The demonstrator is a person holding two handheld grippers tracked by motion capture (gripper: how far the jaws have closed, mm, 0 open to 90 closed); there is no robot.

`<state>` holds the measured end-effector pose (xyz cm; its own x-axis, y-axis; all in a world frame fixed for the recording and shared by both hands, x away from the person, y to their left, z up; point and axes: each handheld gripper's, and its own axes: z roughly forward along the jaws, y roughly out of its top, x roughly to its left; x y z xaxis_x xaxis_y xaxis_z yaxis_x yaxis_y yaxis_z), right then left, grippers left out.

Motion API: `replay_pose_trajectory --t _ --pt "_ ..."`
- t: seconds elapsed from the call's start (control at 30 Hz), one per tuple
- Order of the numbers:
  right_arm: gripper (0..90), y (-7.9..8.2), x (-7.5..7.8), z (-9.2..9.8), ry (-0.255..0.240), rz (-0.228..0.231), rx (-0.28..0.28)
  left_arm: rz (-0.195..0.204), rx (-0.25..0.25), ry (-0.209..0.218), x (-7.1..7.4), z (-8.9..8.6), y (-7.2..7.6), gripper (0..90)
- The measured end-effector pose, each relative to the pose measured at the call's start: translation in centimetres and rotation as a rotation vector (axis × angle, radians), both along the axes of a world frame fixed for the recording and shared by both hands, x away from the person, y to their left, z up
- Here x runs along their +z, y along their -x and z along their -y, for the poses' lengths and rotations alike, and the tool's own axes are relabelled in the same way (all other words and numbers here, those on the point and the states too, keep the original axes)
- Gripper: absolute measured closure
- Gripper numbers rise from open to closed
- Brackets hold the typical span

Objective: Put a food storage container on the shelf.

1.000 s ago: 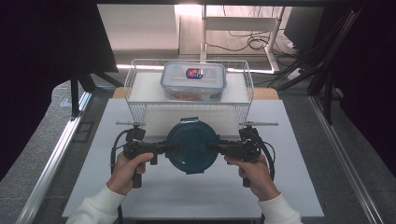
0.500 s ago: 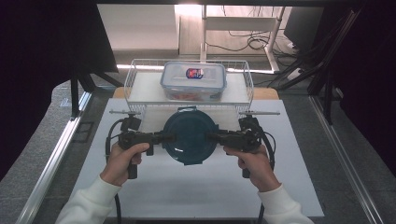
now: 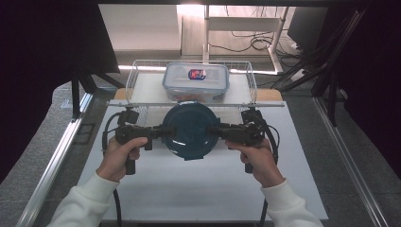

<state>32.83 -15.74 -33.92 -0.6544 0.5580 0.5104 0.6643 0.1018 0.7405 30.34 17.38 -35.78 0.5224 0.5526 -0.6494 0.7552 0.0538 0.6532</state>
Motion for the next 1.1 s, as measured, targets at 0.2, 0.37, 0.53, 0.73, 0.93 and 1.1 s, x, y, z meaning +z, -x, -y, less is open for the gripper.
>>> replay_pose_trajectory --t 0.2,0.37,0.53,0.73,0.93,1.1 --pt "43.0 -0.3 1.3 -0.2 -0.003 0.012 0.003 0.016 0.002 0.000 1.3 -0.2 -0.3 41.7" --pt "42.9 -0.7 2.3 -0.5 -0.005 0.022 0.003 0.026 0.004 -0.004 2.4 -0.5 -0.7 41.7" --pt "43.0 -1.2 3.2 -0.7 -0.009 0.027 0.003 0.034 0.000 -0.011 3.5 -0.7 -1.2 41.7" --pt "43.0 -1.9 4.4 -0.9 -0.008 0.039 0.004 0.052 0.001 -0.017 4.6 -0.9 -2.0 41.7" --pt "43.0 -2.6 5.5 -1.1 -0.015 0.056 0.006 0.063 -0.003 -0.030 6.1 -1.1 -2.6 41.7" --pt "43.3 -3.3 6.1 -1.2 -0.033 0.037 0.006 0.070 -0.005 -0.048 7.1 -1.2 -3.5 41.7"
